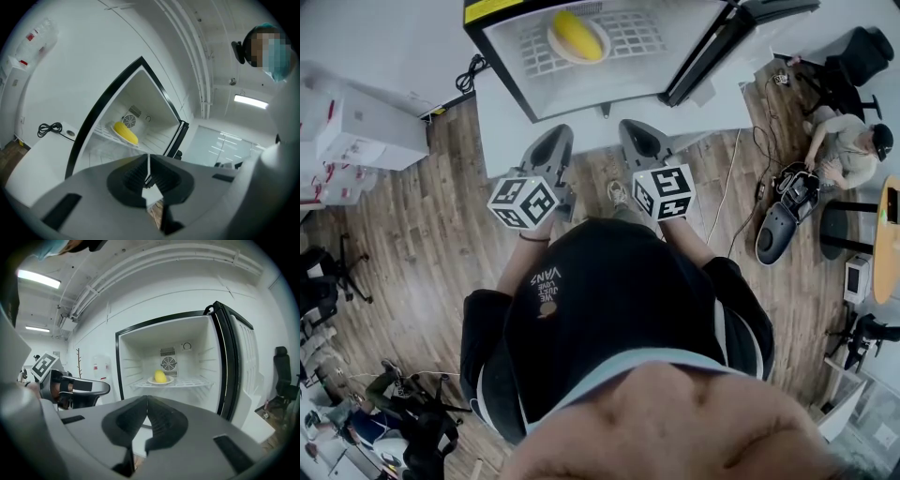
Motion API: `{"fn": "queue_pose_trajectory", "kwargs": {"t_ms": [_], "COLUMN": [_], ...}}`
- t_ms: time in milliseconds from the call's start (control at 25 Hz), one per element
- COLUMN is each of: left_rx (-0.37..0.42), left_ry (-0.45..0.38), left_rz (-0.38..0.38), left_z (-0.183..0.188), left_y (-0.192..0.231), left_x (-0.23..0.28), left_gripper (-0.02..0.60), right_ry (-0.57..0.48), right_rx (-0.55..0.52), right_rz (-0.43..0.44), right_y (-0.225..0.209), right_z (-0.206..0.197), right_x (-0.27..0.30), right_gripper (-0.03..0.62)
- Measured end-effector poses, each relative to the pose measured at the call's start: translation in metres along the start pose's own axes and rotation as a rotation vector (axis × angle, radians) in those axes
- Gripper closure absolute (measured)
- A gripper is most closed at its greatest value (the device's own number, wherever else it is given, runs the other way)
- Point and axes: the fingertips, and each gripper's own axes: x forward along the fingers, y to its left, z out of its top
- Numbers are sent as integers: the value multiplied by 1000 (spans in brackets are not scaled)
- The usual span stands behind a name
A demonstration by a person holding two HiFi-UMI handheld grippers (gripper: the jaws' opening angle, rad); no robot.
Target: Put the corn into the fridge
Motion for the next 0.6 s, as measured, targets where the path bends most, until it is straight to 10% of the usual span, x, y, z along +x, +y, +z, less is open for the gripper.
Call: {"fn": "queue_pose_trajectory", "kwargs": {"t_ms": [600], "left_rx": [6], "left_ry": [29], "left_rz": [6], "left_z": [-15], "left_y": [-1], "left_x": [-21], "left_gripper": [552], "right_ry": [31], "right_rx": [0], "right_rz": [-2], "right_y": [16], "right_z": [-14], "right_x": [-13], "right_gripper": [582]}}
